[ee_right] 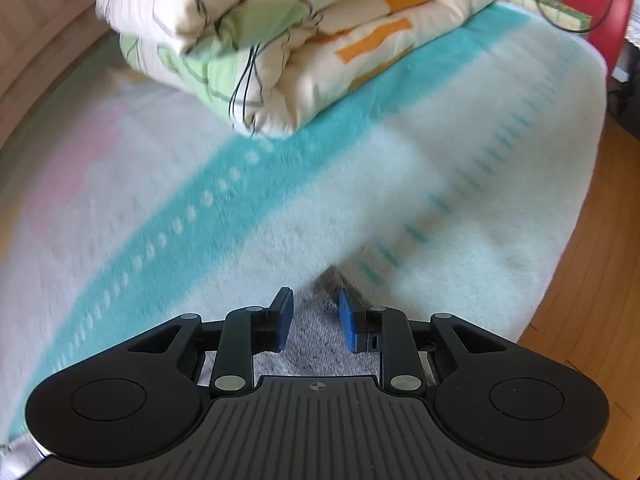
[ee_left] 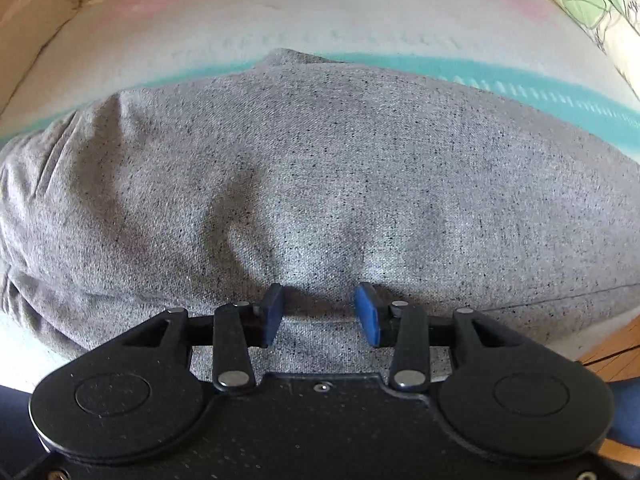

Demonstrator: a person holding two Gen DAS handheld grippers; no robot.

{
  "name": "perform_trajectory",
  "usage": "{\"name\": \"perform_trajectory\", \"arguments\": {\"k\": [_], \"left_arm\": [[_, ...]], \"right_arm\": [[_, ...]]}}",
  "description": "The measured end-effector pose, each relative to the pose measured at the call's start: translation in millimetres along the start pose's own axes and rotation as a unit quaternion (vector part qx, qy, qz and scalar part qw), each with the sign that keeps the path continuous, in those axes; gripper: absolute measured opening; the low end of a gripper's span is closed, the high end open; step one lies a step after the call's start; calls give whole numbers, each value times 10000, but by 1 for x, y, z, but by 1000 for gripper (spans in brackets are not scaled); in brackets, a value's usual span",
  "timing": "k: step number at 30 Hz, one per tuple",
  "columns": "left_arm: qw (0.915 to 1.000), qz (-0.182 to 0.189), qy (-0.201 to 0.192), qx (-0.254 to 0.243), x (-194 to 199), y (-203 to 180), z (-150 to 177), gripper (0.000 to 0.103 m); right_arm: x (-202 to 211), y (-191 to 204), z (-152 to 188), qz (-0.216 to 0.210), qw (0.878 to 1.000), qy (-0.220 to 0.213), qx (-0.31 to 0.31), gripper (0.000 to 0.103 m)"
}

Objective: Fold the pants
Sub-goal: 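Open both tools to release the folded sweatpants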

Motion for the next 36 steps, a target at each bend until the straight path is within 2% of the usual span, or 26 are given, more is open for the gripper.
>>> {"name": "perform_trajectory", "arguments": {"k": [2,3,6,11,14,15,16,18,20,23,25,28,31,33,36], "left_arm": [[9999,-60,-39,-78,1,-5,0,48],[9999,-75,-46,-97,2,-6,0,48],[10000,-57,-27,-62,2,-9,0,48],[10000,-47,-29,-67,2,-4,0,49],[10000,-32,-40,-69,2,-1,0,49],[10000,-23,-39,-63,2,-1,0,49],[10000,-18,-42,-66,3,-1,0,49],[9999,-11,-63,-91,4,-1,0,49],[9999,19,-88,-70,7,0,-1,50],[9999,105,-101,-10,11,4,1,50],[9997,173,-114,-86,15,4,4,50],[9991,218,-123,-328,20,2,13,50],[9979,249,-152,-580,23,0,26,50],[9967,125,-281,-756,25,2,31,50],[9955,-124,-400,-856,23,11,36,51]], "right_arm": [[1,4,3,26,9996,-2,276,21],[2,7,4,5,9991,-8,433,3],[8,14,3,66,9979,-89,632,3],[18,13,-18,202,9968,-646,424,2],[-3,9,-9,455,9977,-205,449,3],[-6,8,-7,585,9969,-200,483,4],[-2,10,-9,727,9953,-332,550,7],[23,23,-21,965,9884,-867,792,9],[51,51,-22,578,9859,-1190,1022,10],[72,98,14,-489,9885,-883,1123,11],[80,129,49,-920,9838,-640,1400,12],[82,174,108,-1411,9695,-308,1981,13],[76,209,167,-1994,9505,273,2368,13],[73,230,204,-2194,9318,540,2840,13],[71,259,247,-2203,8896,609,3955,13]]}}
Point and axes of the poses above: each gripper's, at about its wrist camera, not at the fingertips, and x roughly against the way its jaws point, y to its left, z to its underside, the point moved 10 cm from there along -x, roughly the way its jaws point, and after that the axes turned 6 degrees about -z, right-handed, at the moved point
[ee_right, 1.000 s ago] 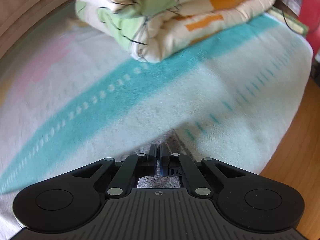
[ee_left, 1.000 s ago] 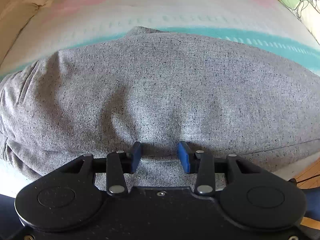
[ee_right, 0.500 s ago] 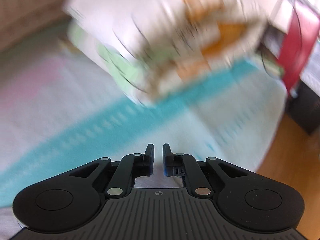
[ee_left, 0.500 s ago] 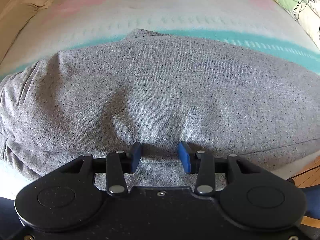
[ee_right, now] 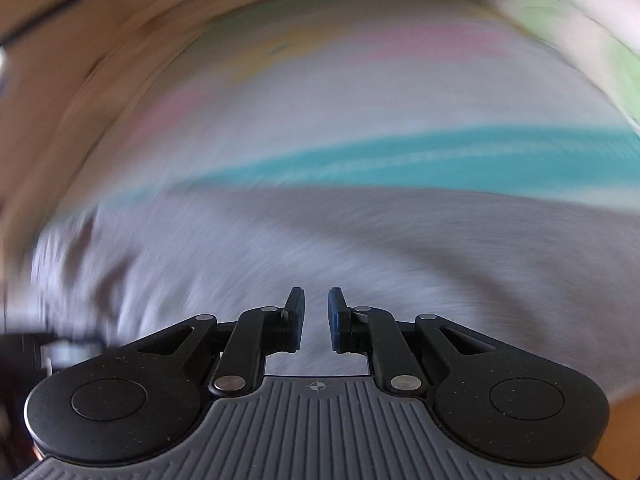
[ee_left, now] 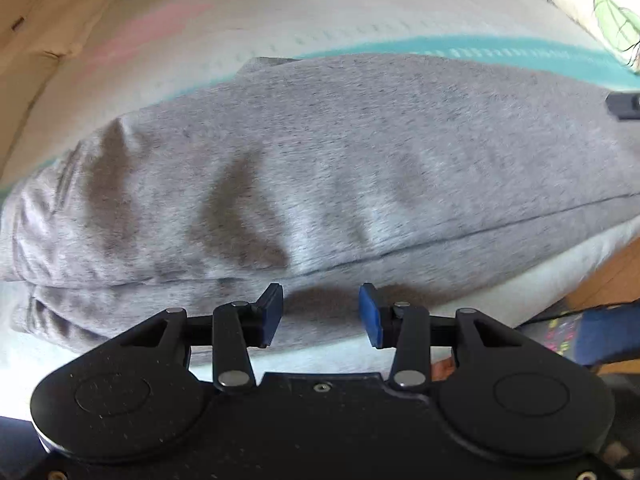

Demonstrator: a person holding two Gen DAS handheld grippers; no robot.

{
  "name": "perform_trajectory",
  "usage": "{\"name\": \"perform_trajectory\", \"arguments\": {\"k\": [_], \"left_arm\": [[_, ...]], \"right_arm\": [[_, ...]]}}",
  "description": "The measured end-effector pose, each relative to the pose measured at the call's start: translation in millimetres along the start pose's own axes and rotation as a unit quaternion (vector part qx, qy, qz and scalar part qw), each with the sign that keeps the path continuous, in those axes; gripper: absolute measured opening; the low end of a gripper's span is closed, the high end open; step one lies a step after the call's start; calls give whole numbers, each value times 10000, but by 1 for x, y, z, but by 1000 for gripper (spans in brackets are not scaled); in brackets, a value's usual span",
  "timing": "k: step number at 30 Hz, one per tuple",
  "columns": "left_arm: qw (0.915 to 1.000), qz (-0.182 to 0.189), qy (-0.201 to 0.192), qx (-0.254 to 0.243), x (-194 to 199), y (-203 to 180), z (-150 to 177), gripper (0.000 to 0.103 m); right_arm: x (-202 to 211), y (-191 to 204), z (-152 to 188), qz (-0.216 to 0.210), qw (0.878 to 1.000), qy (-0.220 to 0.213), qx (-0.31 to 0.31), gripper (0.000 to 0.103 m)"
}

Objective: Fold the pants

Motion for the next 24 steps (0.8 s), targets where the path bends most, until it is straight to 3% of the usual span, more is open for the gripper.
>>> {"name": "perform_trajectory", "arguments": {"k": [4,9,16,20,22,24], "left_arm": [[9990,125,110,412,-6,15,1,53],[9904,349,153,1330,-12,42,-6,53],[9785,673,114,1948,-14,57,-13,53],[9758,742,101,2054,-14,62,-15,54],[9744,774,92,2110,-14,65,-16,54],[9728,817,95,2164,-16,68,-18,54]], "right_arm": [[-21,47,5,-6,9913,135,1313,14],[-35,94,18,-33,9686,164,2481,25],[-45,122,33,-19,9390,206,3433,28],[-56,131,34,310,9185,129,3940,33],[-60,135,33,410,9100,53,4124,32],[-59,138,31,192,9122,127,4092,5]]}}
Point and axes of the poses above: each gripper's, at about its wrist camera, not at the fingertips, and x roughly against the way its jaws point, y to its left, z to its underside, the point moved 10 cm from there along -x, roughly the way its jaws point, and after that the axes turned 6 degrees about -z, right-handed, at the moved point
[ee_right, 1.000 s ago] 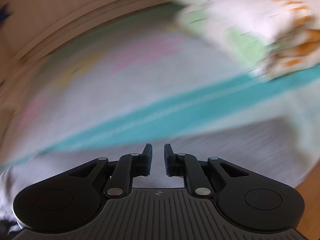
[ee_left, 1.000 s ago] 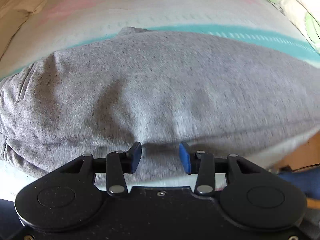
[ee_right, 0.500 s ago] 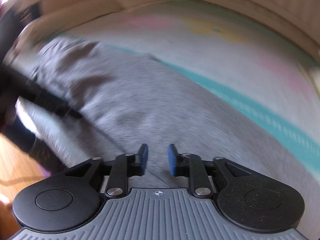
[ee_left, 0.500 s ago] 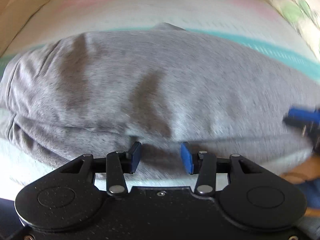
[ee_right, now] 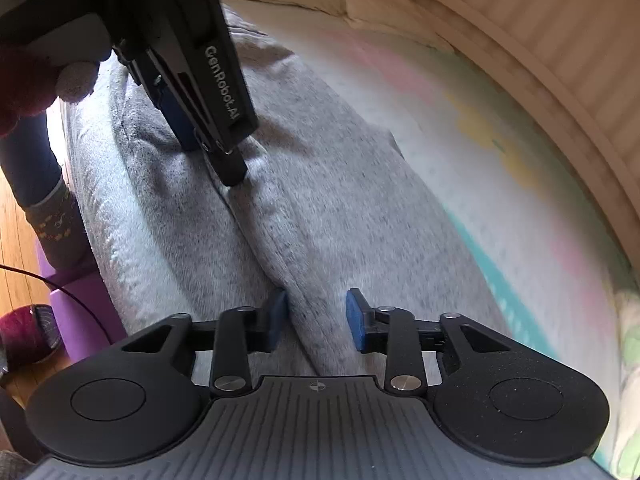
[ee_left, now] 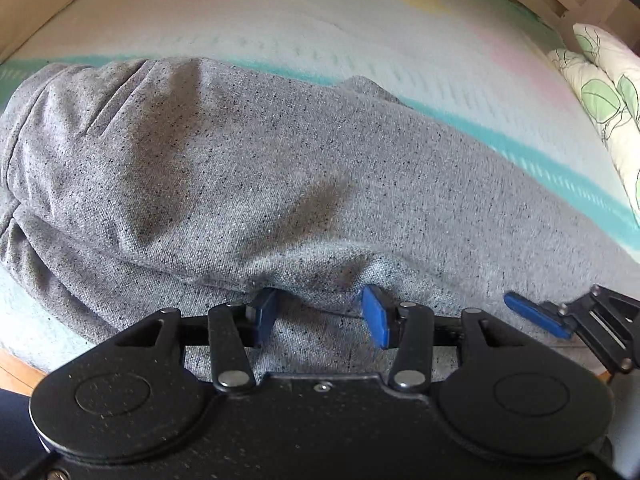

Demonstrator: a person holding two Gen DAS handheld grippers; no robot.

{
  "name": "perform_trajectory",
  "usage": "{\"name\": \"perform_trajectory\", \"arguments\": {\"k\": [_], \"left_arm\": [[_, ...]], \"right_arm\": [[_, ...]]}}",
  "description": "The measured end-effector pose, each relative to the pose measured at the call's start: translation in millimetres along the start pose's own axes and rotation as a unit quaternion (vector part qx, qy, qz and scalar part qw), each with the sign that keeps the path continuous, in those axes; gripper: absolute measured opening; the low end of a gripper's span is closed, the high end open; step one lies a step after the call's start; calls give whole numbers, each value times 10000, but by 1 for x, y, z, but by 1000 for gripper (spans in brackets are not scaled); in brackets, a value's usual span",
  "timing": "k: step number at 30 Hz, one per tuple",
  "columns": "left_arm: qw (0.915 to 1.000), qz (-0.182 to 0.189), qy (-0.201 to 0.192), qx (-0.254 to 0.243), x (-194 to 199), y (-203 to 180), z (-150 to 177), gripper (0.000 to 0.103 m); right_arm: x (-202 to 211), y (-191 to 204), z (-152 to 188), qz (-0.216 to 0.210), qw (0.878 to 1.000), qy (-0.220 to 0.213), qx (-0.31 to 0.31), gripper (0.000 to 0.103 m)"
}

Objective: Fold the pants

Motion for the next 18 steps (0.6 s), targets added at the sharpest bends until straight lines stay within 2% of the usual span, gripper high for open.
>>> {"name": "perform_trajectory", "arguments": {"k": [7,12,16,18], "left_arm": [[9994,50,-179,274,18,18,-6,54],[9986,64,-290,435,35,32,-3,54],[9978,-100,-434,493,44,44,-4,54],[9967,-166,-470,640,48,54,-6,54]], "right_arm": [[27,-6,-6,-372,9978,-290,-465,4],[21,14,3,-477,9987,-33,190,5],[8,27,10,-270,9966,223,746,5],[7,25,8,-254,9966,240,751,5]]}}
Point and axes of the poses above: each gripper's, at about its wrist camera, not at the fingertips, and x roughly against the way its jaws point, y to its left, z to its underside, the point moved 10 cm from there along -x, roughly the way its jaws point, and after that the axes turned 6 degrees about -z, right-handed, at the moved point
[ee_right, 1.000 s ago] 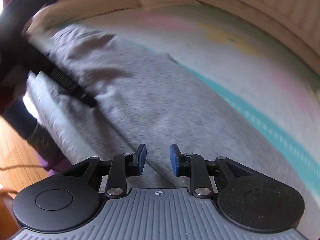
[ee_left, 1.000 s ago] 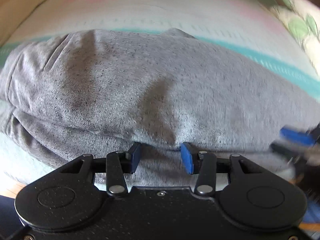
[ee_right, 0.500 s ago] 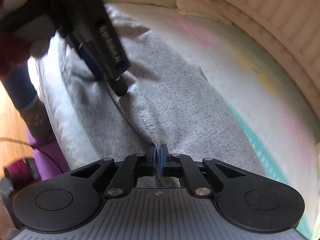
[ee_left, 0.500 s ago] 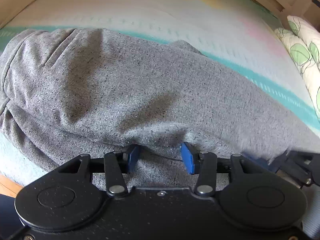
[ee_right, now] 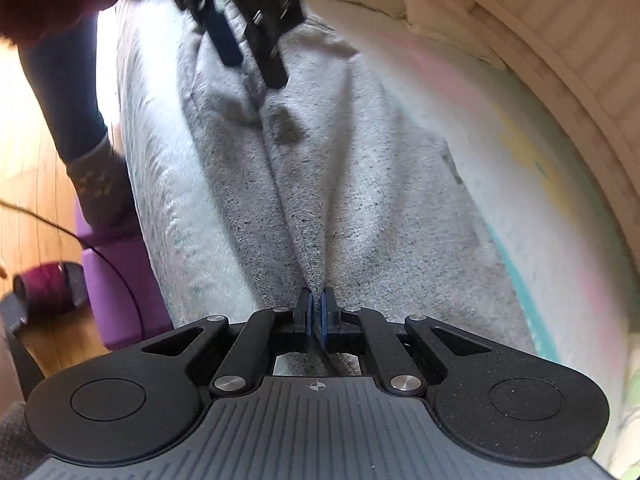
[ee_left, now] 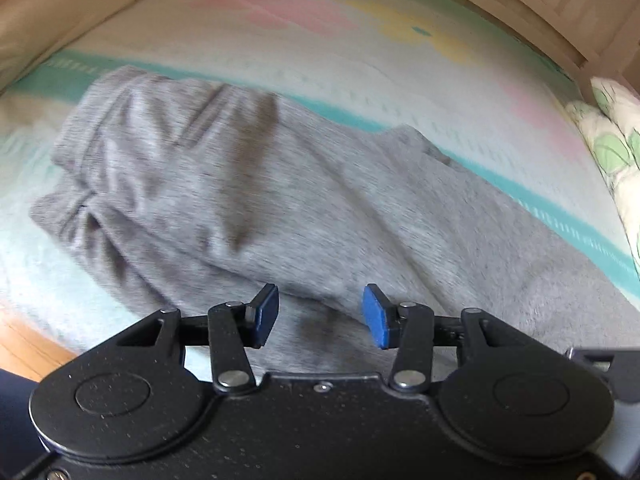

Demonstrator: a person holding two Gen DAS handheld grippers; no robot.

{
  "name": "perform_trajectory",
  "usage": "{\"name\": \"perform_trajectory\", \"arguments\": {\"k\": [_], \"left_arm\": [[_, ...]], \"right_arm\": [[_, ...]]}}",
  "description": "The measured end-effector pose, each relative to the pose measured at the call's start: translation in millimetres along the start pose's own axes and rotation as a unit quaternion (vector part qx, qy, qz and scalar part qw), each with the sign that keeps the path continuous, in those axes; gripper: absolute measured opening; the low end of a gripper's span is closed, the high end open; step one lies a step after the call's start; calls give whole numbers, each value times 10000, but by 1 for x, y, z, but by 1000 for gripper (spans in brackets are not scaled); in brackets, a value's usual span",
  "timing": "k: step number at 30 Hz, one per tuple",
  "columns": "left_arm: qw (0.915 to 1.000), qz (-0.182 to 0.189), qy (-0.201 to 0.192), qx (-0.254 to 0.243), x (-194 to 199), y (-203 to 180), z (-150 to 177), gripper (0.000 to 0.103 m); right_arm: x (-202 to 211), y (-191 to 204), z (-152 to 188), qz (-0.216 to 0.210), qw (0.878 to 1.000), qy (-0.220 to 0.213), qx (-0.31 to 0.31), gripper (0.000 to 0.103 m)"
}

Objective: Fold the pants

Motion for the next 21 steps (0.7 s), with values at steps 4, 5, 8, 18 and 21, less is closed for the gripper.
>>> {"name": "perform_trajectory", "arguments": {"k": [4,5,8,18,21], "left_arm": [[9973,-296,-211,635,12,41,-25,69],[9956,-438,-272,786,14,53,-33,69],[9894,-801,-391,1150,21,89,-51,76],[9801,-1526,-36,1266,5,167,-114,79],[9832,-1484,279,1025,-15,167,-122,79]], "right_arm": [[0,-8,-3,-33,9998,30,-204,5],[-1,-9,-3,-35,9997,49,-223,4],[-2,-9,-3,-57,9996,97,-266,4],[0,-17,-4,-240,9975,95,-654,4],[0,-18,-4,-265,9971,93,-702,4]]}}
Point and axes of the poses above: each gripper's, at about its wrist camera, not at the fingertips, and x roughly against the way its jaws point, y to its left, z to its underside, the point moved 10 cm from there along -x, roughly the way its jaws point, and after that the axes turned 6 degrees about -z, right-handed, at the moved point
